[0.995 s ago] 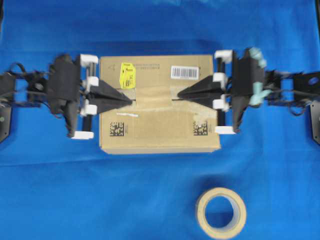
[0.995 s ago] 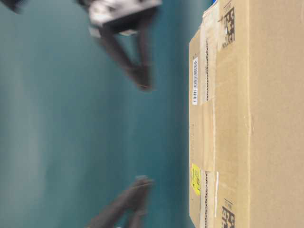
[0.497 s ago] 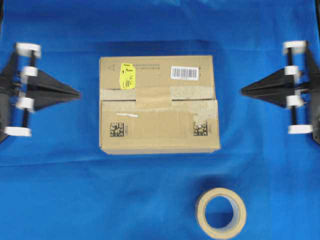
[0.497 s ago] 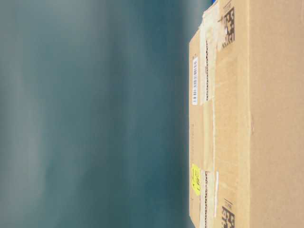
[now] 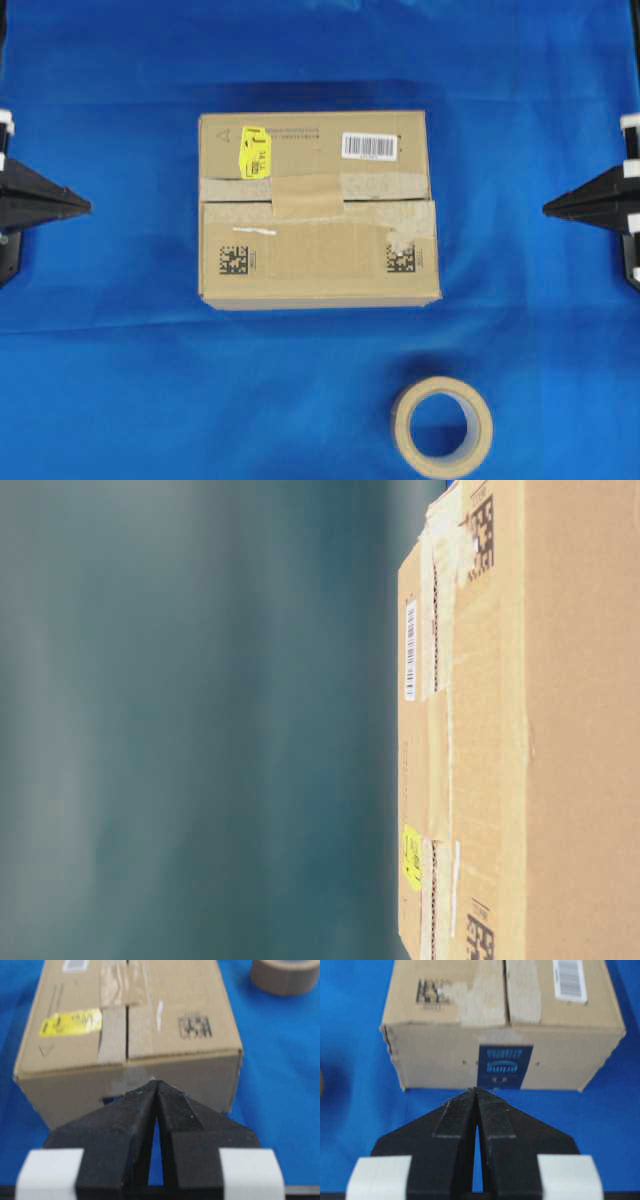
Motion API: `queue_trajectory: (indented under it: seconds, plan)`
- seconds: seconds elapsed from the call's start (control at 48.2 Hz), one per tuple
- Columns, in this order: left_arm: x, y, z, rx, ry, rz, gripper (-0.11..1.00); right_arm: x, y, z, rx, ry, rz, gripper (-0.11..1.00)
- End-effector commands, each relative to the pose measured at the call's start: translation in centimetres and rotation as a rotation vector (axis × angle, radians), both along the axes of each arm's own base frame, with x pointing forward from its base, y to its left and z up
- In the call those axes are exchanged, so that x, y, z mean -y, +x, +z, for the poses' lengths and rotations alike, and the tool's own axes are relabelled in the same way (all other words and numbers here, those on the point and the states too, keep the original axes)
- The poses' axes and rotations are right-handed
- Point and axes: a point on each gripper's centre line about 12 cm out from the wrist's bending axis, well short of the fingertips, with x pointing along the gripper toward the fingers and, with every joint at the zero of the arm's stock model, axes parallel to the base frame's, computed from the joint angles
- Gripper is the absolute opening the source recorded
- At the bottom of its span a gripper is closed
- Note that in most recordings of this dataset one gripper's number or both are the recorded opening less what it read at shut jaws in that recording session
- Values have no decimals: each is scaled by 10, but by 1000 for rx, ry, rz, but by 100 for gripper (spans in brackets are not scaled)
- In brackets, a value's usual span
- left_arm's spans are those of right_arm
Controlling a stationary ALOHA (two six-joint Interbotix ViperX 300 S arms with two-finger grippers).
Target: Apply tape along the seams of the closed cardboard box to seal it securely.
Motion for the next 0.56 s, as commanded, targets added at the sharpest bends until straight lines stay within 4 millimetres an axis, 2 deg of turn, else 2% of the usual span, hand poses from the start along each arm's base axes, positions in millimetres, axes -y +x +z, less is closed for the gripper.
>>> queue_trajectory:
  seconds: [0.0, 0.539]
  plan:
    - [0, 1, 0, -6, 0, -1, 0, 0, 4, 0, -1, 4, -1, 0]
    - [0, 2, -1, -9, -1, -1, 0, 0, 5, 2, 8, 4, -1, 0]
